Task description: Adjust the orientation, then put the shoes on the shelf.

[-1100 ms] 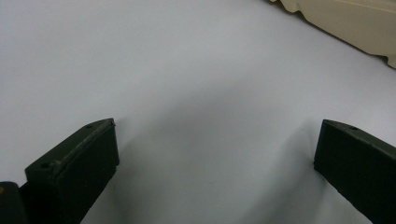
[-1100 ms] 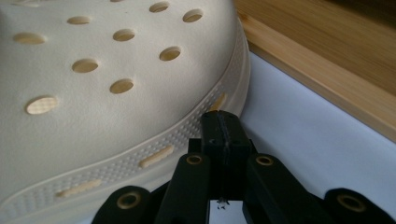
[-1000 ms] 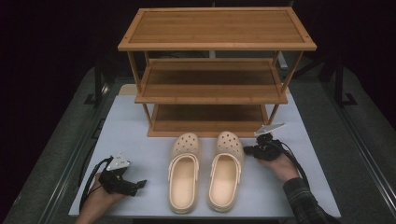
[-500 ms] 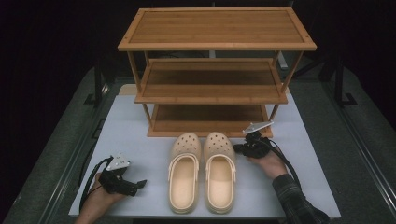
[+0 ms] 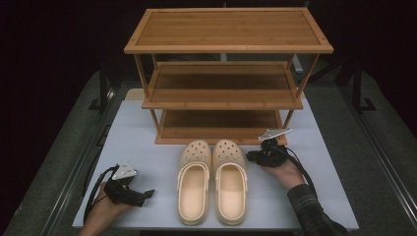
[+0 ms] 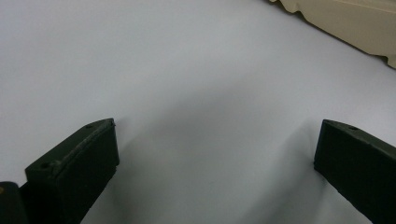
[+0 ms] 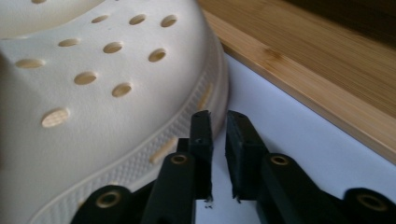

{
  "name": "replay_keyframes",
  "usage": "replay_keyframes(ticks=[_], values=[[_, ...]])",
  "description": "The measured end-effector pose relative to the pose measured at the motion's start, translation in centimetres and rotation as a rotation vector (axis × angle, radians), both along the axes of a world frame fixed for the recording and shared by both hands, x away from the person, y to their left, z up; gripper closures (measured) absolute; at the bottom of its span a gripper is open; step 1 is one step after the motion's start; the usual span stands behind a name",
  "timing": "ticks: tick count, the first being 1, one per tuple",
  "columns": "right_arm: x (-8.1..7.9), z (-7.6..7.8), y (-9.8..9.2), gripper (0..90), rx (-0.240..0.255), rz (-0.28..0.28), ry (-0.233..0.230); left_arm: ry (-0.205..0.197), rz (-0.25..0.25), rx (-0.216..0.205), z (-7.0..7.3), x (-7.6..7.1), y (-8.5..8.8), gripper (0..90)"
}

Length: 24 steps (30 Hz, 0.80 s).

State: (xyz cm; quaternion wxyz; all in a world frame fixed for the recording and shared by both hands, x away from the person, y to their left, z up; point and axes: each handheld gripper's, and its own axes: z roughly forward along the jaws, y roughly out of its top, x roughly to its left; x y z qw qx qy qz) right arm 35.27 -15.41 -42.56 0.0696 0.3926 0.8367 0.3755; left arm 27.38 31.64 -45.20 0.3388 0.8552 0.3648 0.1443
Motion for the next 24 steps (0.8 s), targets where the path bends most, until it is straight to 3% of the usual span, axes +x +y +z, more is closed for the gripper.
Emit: replay_keyframes(ticks=[1,4,9,18,24], values=[[-0.3,0.2,-0.8,74.4,0.016,-0.023,0.005,0.0,0.0,0.0,0.0,0.0,0.0,0.0],[-0.6,0.4,-1.5,70.5,0.038,-0.04,0.016,0.0,0.0,0.001,0.0,0.0,0.0,0.0],[-2.0,1.2,-3.4,58.6,0.067,-0.075,-0.005,0.002,0.0,0.001,0.0,0.0,0.0,0.0],[-4.4,1.5,-4.6,51.7,0.077,-0.086,-0.027,-0.002,0.001,0.0,0.0,0.0,0.0,0.0],[-5.7,2.1,-4.7,46.7,0.107,-0.07,-0.038,0.024,0.007,-0.001,0.5,0.0,-0.3,0.0]])
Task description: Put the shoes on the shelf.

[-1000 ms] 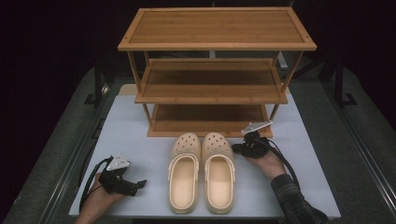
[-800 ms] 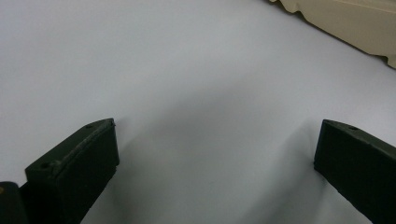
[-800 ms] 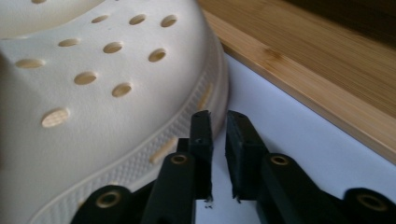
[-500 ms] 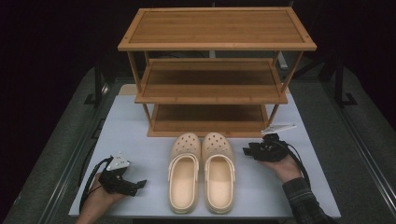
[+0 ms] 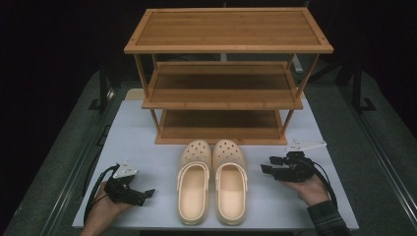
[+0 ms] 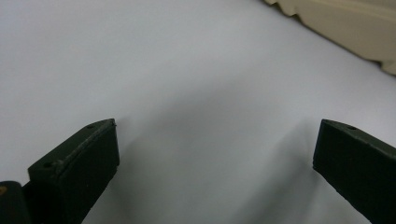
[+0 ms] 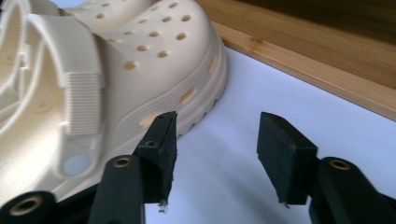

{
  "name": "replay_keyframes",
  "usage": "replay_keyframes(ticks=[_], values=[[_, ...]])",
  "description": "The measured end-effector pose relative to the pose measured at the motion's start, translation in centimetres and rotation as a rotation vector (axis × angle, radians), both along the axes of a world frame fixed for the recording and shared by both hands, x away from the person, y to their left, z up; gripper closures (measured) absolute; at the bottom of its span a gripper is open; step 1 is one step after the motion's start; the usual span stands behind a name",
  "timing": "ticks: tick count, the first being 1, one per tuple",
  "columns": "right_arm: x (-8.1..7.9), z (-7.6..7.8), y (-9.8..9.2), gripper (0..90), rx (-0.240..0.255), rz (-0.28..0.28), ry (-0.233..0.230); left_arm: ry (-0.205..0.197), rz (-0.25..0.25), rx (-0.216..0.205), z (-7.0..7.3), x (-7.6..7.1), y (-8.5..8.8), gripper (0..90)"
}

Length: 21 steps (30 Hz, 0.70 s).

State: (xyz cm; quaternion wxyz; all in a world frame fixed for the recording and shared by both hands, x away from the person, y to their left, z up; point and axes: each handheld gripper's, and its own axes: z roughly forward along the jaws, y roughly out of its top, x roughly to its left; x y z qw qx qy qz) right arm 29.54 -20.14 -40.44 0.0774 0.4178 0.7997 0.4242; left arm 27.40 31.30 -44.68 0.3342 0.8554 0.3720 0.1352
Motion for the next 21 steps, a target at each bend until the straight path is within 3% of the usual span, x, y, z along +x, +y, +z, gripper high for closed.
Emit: replay_keyframes(ticks=[10,14,20,21], values=[[-1.6,0.7,0.5,44.0,0.032,0.029,-0.01,-0.04,-0.056,-0.063,2.9,-0.8,-1.8,0.0],[-2.0,0.9,1.0,43.2,0.045,0.046,-0.013,-0.042,-0.078,-0.122,4.1,-1.0,-2.8,0.0],[-2.4,1.1,1.9,42.5,0.058,0.08,-0.013,-0.066,-0.131,-0.173,5.6,-0.9,-4.3,0.1],[-2.5,1.1,2.4,42.5,0.059,0.091,-0.012,-0.074,-0.148,-0.187,5.8,-0.8,-4.9,7.4]])
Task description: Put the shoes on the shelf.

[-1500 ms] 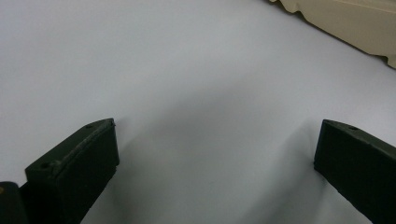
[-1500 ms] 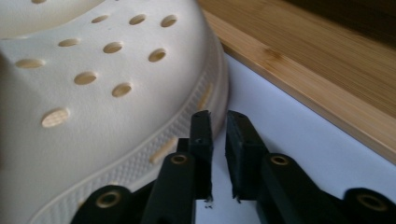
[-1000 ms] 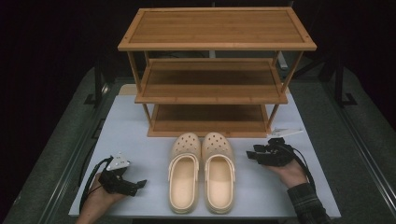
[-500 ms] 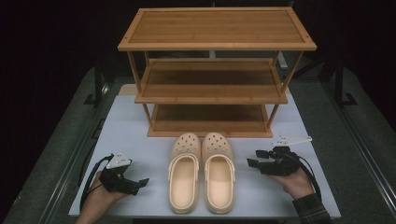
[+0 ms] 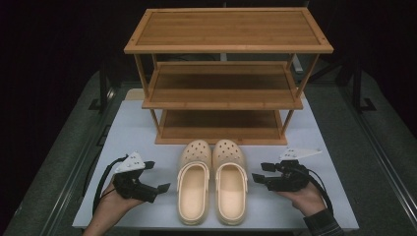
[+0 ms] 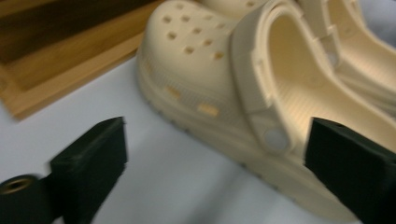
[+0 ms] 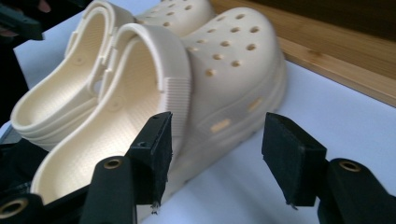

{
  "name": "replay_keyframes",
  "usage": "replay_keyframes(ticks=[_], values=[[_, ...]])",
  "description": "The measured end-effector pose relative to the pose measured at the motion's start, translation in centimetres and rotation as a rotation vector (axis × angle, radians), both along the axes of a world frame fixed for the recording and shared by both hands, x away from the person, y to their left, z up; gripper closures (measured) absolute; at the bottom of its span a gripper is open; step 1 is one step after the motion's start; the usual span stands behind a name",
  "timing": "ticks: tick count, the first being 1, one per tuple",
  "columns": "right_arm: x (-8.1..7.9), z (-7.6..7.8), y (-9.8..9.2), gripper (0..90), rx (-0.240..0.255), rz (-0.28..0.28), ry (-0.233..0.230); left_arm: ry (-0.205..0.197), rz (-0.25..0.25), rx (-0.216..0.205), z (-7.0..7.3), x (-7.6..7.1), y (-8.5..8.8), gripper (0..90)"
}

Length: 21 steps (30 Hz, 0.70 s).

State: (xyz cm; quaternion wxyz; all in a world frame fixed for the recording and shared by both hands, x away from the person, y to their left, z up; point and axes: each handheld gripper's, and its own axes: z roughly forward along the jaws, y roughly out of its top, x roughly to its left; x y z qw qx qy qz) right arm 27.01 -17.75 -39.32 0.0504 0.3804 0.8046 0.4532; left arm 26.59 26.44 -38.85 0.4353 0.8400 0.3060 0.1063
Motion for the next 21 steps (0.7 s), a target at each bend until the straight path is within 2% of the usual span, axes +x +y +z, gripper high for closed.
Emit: replay_keyframes(ticks=[2,5,7,15,18,21], values=[[-0.1,0.0,0.4,42.4,0.001,0.011,-0.002,0.0,-0.006,0.0,0.1,0.1,-0.4,7.6],[-0.1,0.0,1.1,42.4,0.007,0.027,0.001,0.004,-0.028,0.003,0.0,0.5,-1.8,8.2],[-0.1,0.0,1.5,42.1,0.008,0.032,0.0,0.003,-0.043,0.008,-0.1,0.7,-2.4,14.8],[0.4,-0.3,3.2,42.0,0.014,0.046,0.005,0.007,-0.05,0.031,-0.7,1.9,-4.5,16.3],[0.5,-0.5,3.5,42.0,0.007,0.044,0.006,0.005,-0.047,0.026,-0.8,2.3,-4.9,21.7],[0.8,-0.7,4.0,42.1,-0.004,0.039,0.006,0.009,-0.045,0.047,-1.0,2.6,-5.5,24.6]])
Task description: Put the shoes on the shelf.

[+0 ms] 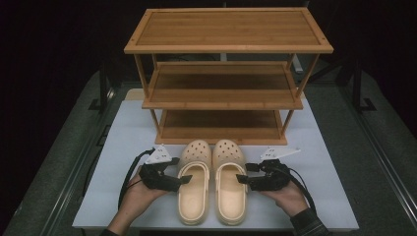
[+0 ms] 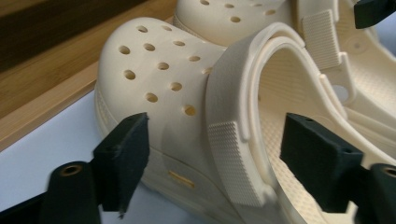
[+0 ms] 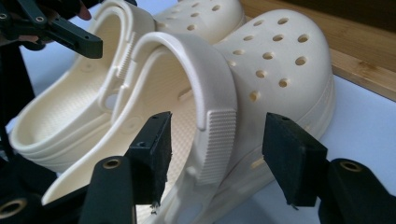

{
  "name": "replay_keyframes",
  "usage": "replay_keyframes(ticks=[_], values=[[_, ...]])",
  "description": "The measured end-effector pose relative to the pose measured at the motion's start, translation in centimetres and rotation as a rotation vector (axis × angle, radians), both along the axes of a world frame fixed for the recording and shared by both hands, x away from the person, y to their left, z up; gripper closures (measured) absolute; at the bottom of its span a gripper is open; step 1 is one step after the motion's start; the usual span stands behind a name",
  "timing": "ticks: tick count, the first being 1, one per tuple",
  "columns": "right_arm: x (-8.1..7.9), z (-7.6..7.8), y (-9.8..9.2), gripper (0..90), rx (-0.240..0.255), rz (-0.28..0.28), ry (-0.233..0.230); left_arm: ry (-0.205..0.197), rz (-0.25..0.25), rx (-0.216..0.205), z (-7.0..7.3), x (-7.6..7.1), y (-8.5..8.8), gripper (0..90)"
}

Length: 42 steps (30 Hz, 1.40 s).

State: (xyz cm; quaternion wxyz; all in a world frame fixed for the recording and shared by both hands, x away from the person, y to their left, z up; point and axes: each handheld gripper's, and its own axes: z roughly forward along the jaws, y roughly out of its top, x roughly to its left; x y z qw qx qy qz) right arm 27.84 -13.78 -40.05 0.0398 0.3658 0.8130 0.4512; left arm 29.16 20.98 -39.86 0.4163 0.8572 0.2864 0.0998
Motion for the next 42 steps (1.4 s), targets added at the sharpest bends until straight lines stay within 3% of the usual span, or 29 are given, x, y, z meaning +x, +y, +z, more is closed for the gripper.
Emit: replay_keyframes(ticks=[8,13,25,31,42], values=[[0.4,-0.8,0.7,44.0,-0.057,-0.012,-0.004,-0.023,0.031,0.04,-0.3,0.3,-0.6,34.6],[0.4,-0.8,0.6,47.5,-0.05,-0.013,0.001,-0.021,0.042,0.038,-0.3,0.1,-0.5,39.2],[0.2,-0.4,-0.5,70.0,-0.059,-0.087,-0.039,-0.065,0.095,0.094,0.8,-0.8,-0.6,62.6],[0.0,-0.2,-0.8,74.6,-0.083,-0.112,-0.073,-0.1,0.131,0.118,1.2,-0.8,-0.1,74.0],[0.0,0.6,-1.3,77.2,-0.105,-0.135,-0.123,-0.143,0.142,0.111,2.1,-1.0,0.6,76.2]])
